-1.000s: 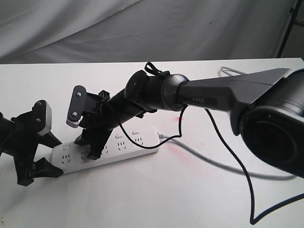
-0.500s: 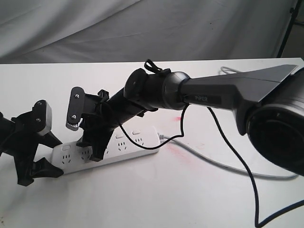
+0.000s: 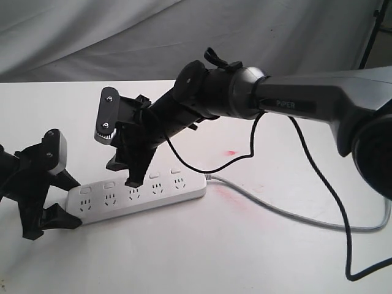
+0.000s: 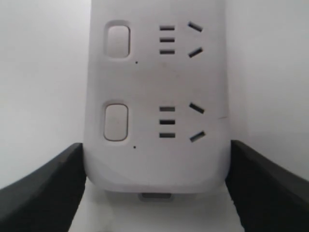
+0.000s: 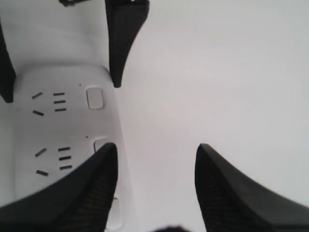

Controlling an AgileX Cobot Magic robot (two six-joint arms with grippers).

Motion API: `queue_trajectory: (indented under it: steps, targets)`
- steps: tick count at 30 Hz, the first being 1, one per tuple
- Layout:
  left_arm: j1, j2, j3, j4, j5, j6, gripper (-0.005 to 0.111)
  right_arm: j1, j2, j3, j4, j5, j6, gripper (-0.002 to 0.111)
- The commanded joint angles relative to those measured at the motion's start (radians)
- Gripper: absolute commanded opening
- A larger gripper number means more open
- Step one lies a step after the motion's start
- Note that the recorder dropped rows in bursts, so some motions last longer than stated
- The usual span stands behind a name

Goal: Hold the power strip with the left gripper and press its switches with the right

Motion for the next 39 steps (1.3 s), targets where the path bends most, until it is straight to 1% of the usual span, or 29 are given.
queue_trajectory:
  steps: [1,6,18,31,39]
  targets:
    - [0.000,0.000,-0.001,0.004,0.005,0.005,0.067,-0.020,-0.010,0.012,-0.020,0.013,0.009,0.047]
    - [0.000,0.000,-0.001,0.004,0.005,0.005,0.067,-0.037,-0.010,0.064,-0.015,-0.033,-0.014,0.047]
    - [0.000,0.000,-0.001,0.004,0.005,0.005,0.067,-0.037,0.023,0.064,0.010,-0.043,-0.020,0.047]
    - [0.000,0.000,-0.001,0.004,0.005,0.005,0.067,-0.037,0.041,0.064,-0.004,-0.047,-0.022,0.047]
    - [0.000,0.000,-0.001,0.004,0.005,0.005,0.067,-0.033,0.060,0.064,-0.043,-0.039,-0.029,0.047]
